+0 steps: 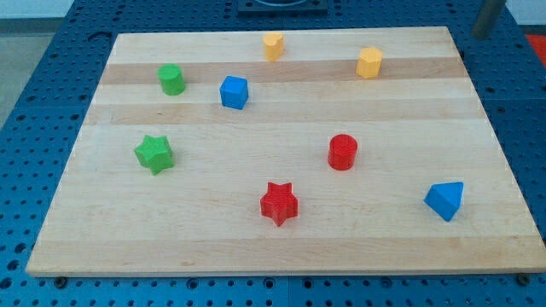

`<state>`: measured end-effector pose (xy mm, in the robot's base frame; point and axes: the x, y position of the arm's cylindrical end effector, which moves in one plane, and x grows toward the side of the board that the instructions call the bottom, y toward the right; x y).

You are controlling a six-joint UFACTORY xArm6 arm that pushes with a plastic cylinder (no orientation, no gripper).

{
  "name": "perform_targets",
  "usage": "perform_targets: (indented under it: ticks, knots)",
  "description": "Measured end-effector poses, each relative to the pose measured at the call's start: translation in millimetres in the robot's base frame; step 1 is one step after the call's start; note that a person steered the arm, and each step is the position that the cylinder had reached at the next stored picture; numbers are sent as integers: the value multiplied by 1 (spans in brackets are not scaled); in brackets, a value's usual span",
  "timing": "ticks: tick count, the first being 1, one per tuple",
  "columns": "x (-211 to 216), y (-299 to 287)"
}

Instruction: Push the yellow hexagon towards the yellow heart

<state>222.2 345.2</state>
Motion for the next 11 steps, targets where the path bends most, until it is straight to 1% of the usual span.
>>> perform_targets:
  ticks: [1, 2, 3, 4, 5, 7, 8, 9, 11]
  knots:
    - [25, 0]
    - [61, 0]
    - [82, -8]
    - [91, -35]
    - [96, -75]
    - [97, -114]
    - [92, -132]
    - [82, -141]
    - [80, -150]
